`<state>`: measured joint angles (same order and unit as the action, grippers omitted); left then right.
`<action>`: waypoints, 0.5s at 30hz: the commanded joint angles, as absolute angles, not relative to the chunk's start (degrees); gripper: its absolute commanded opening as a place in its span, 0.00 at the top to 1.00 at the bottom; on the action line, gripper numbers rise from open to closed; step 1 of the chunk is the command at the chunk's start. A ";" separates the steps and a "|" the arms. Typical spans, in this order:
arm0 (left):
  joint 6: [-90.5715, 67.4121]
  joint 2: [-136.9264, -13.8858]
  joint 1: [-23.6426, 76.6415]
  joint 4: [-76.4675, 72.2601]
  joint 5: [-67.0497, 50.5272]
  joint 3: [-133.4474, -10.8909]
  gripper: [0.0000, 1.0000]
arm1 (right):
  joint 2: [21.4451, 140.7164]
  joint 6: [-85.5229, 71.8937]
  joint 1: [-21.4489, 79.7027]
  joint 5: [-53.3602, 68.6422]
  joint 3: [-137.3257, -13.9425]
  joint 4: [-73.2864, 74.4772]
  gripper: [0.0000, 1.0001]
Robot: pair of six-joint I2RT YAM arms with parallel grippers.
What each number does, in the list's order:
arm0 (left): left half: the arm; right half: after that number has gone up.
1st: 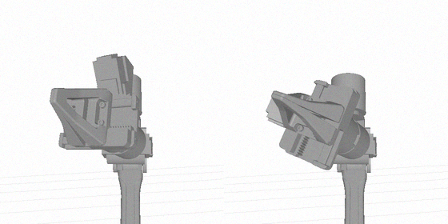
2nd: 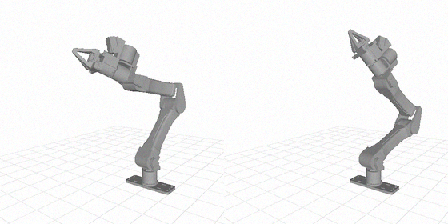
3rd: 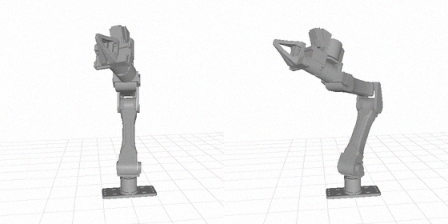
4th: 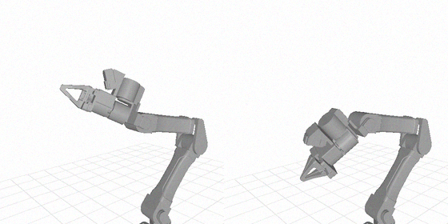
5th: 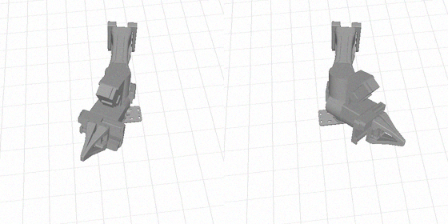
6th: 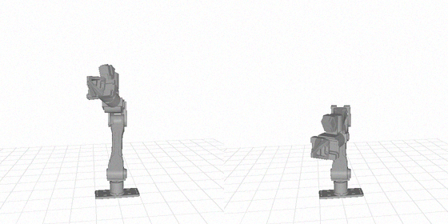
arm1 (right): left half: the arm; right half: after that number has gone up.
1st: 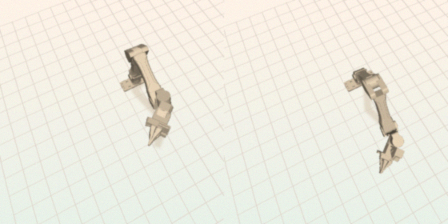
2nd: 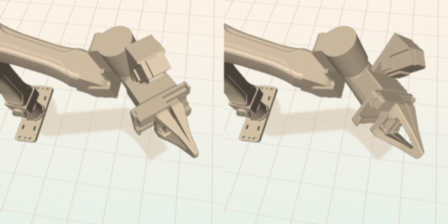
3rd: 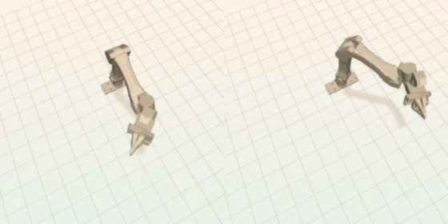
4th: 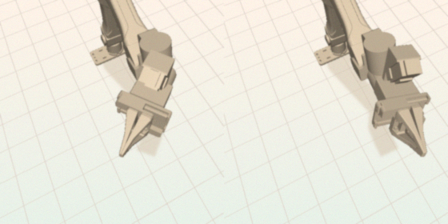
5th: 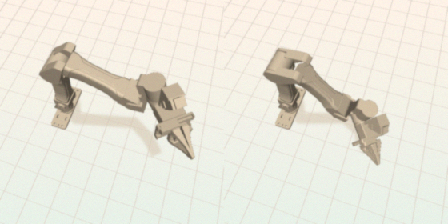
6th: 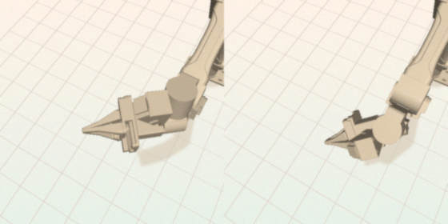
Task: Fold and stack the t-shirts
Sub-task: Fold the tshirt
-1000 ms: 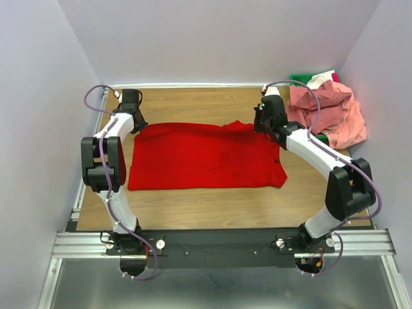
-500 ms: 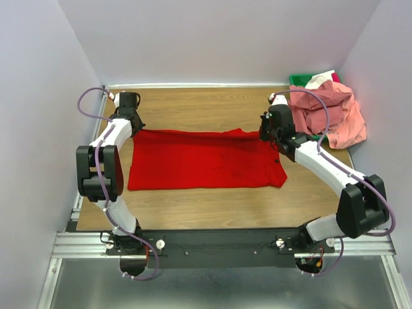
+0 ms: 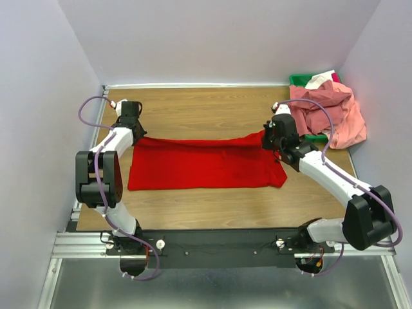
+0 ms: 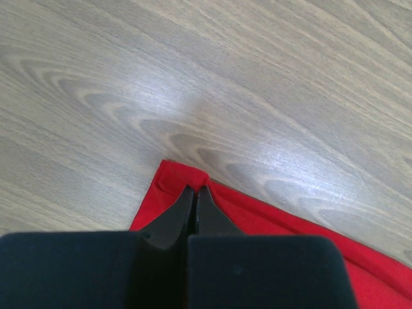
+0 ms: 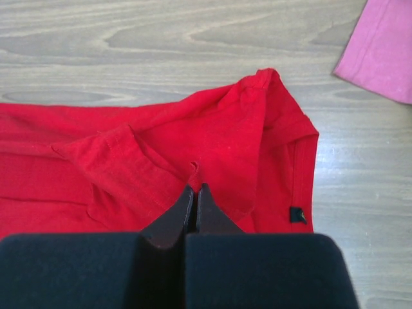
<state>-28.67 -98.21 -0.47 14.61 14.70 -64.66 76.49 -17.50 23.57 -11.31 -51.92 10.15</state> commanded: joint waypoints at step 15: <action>-29.87 -90.97 -0.09 9.58 18.54 -58.72 0.92 | 71.29 -21.35 23.82 -9.58 -45.09 11.16 0.99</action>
<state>-27.90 -94.26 -0.25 11.11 15.62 -62.78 73.12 -19.73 23.57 -10.70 -47.31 10.26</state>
